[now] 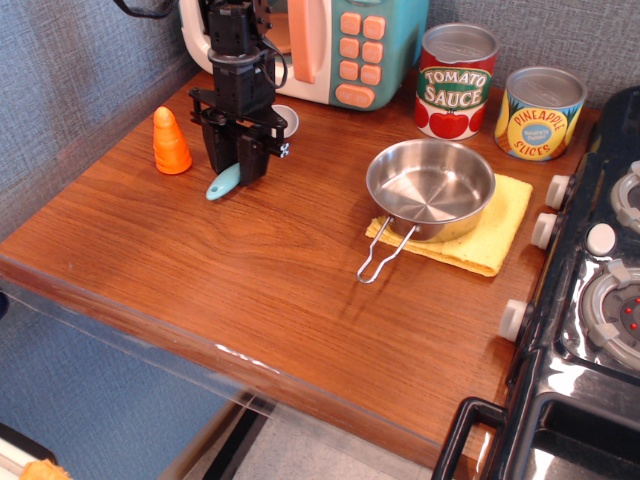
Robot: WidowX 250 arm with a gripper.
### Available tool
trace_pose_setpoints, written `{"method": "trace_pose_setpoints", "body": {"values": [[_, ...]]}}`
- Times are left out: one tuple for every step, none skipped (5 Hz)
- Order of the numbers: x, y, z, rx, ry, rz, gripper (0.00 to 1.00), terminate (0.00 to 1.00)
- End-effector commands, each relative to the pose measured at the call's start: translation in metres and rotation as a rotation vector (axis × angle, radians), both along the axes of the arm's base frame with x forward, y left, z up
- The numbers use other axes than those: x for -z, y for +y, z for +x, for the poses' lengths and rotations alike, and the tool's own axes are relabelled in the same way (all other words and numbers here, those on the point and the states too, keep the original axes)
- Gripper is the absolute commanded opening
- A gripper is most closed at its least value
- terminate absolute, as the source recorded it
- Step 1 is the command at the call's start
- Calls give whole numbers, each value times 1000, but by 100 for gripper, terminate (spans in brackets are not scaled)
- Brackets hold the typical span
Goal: Move the ladle to the right of the carrot
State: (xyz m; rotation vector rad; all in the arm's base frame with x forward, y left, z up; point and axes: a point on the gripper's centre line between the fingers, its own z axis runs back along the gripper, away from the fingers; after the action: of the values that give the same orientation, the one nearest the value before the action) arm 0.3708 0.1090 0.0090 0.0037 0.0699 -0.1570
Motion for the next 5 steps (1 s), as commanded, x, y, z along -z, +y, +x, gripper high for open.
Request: {"method": "trace_pose_setpoints", "body": {"values": [[-36,-10,-1,43,-145,29,100,0],[-68,-32,-8,54,-234,26,100,0],[-72,-42,-12,46,-240,13,100,0],[-64,-44,-14,20,-216,5,100,0],[-64,-44,-14,20,-216,5,100,0]]}}
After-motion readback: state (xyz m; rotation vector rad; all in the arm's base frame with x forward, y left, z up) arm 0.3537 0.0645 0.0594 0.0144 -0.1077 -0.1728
